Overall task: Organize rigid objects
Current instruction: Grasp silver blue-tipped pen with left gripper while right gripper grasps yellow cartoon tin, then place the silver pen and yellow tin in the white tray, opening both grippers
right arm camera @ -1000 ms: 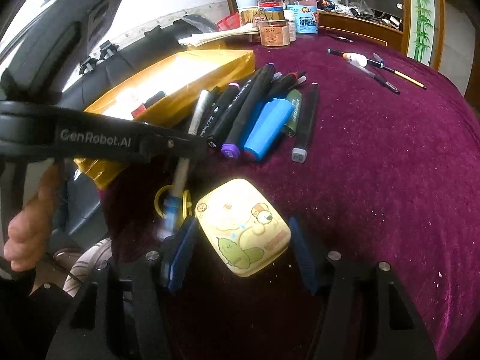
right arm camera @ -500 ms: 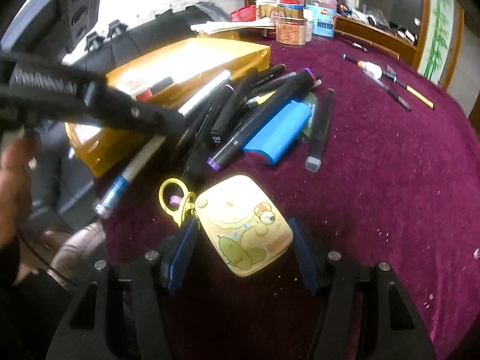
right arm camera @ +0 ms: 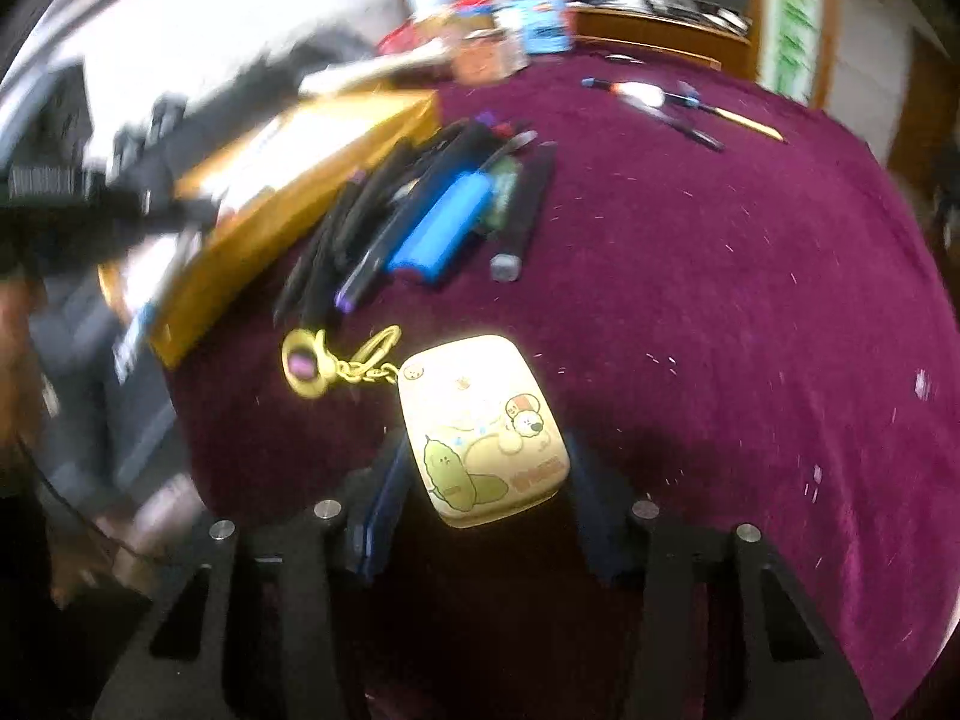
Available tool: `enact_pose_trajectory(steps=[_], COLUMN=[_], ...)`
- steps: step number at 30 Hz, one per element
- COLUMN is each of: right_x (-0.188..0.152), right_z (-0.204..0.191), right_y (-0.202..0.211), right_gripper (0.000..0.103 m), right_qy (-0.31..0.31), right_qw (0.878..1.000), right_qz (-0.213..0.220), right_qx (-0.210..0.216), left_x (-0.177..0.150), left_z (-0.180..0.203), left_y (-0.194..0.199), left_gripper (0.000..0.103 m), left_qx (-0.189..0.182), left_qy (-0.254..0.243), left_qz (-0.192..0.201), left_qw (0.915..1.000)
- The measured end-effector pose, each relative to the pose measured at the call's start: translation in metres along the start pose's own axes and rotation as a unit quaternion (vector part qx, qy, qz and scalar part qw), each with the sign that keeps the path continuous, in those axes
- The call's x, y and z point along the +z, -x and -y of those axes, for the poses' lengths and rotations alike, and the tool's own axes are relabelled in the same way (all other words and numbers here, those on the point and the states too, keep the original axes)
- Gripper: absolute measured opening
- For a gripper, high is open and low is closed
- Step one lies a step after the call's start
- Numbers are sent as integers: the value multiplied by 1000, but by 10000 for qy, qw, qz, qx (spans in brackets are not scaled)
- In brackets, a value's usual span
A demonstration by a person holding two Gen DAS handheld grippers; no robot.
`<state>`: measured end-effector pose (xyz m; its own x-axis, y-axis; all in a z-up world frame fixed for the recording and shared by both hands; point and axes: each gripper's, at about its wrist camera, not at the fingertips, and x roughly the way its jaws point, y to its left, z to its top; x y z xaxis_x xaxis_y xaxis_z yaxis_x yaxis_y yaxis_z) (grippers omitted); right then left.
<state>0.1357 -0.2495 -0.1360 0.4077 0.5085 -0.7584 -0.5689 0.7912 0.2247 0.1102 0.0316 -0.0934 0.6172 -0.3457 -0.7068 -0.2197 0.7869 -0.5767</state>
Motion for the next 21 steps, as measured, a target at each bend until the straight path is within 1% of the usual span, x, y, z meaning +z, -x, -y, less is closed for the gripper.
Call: enact_pose_trajectory(steps=[3, 6, 9, 11, 14, 17, 21], right_x=[4, 11, 20, 26, 38, 46, 70], right_z=[-5, -12, -13, -15, -25, -41, -72], right_y=[11, 19, 33, 41, 45, 49, 39], right_gripper=[45, 45, 44, 44, 44, 44, 44], right_qy=[-115, -186, -305, -331, -300, -182, 31], right_qw=[9993, 9978, 9952, 9933, 9921, 9904, 9885], right_qz=[343, 604, 934, 1106, 1215, 1337, 1373], right_qx=[-18, -190, -27, -19, 108, 287, 638], left_x=[3, 6, 6, 8, 16, 25, 37], left_z=[-9, -22, -32, -38, -49, -62, -79], left_y=[9, 15, 24, 29, 39, 53, 57], left_gripper=[5, 5, 5, 5, 5, 5, 5], left_qx=[35, 47, 119, 158, 283, 525, 794], left_qy=[39, 263, 343, 430, 563, 599, 682], left_qz=[173, 234, 409, 494, 655, 934, 1041], left_qw=[9998, 9994, 9985, 9977, 9959, 9924, 9890])
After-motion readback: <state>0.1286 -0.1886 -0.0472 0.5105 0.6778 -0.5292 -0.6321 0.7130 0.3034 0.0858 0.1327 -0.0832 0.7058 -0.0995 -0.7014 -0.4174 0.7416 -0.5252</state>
